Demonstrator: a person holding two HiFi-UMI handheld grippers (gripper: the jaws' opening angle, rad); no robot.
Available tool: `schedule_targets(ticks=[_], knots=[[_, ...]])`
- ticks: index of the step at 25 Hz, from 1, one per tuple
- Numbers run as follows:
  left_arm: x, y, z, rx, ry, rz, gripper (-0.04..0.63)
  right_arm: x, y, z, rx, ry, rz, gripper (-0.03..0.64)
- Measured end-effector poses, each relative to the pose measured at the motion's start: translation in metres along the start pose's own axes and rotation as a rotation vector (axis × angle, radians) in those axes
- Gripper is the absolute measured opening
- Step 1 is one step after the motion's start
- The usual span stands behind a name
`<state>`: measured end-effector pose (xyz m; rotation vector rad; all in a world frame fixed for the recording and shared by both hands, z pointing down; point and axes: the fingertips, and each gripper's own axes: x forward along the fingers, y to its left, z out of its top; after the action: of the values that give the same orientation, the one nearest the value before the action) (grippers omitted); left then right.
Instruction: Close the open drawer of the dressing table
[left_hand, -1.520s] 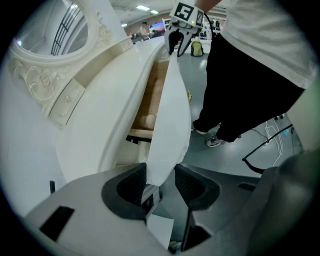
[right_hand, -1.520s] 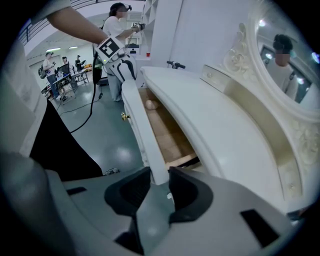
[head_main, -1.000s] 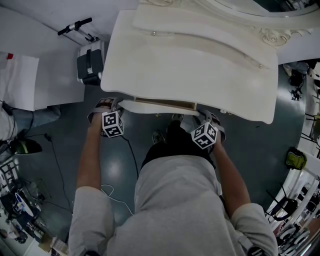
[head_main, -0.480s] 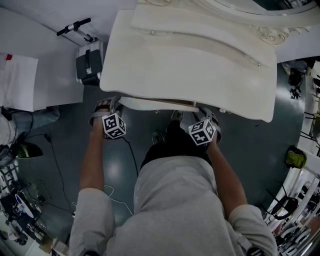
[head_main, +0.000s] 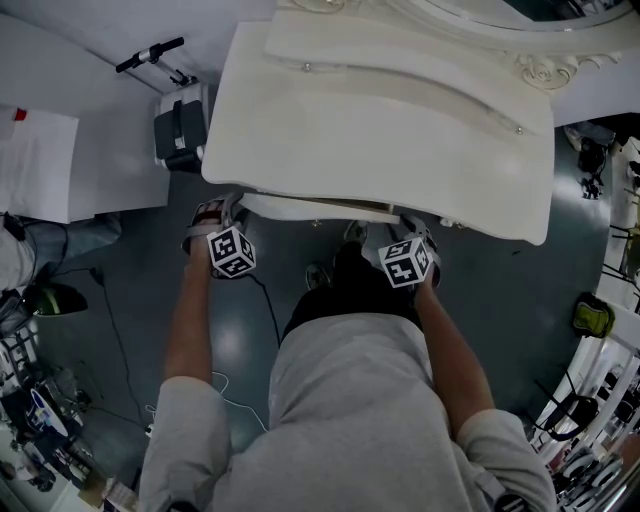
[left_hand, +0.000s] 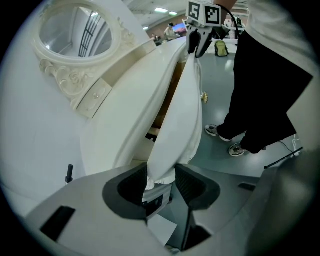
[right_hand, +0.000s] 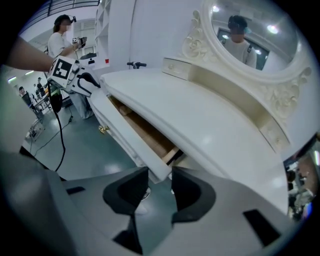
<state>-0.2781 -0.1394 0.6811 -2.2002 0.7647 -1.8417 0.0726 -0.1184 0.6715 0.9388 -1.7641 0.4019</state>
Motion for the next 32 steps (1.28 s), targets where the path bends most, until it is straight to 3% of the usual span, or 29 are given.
schedule_targets(ticks=[8,15,28,32], knots=[[0.001,0.003,-0.001,-0.081,-0.002,0.031,0.173,0.002,-0.004,0.0,0.124,-0.011,0.008,0.152],[0.001,0.008,-0.002,-0.153,-0.007,0.062,0.17,0.002,-0.006,0.001,0.304,-0.044,0.021,0.148],[0.003,0.013,-0.002,-0.272,-0.013,0.102,0.16,0.003,-0.011,0.004,0.343,-0.045,0.015,0.141],[0.002,0.014,-0.004,-0.357,-0.019,0.109,0.158,0.004,-0.012,0.003,0.425,-0.058,0.032,0.139]])
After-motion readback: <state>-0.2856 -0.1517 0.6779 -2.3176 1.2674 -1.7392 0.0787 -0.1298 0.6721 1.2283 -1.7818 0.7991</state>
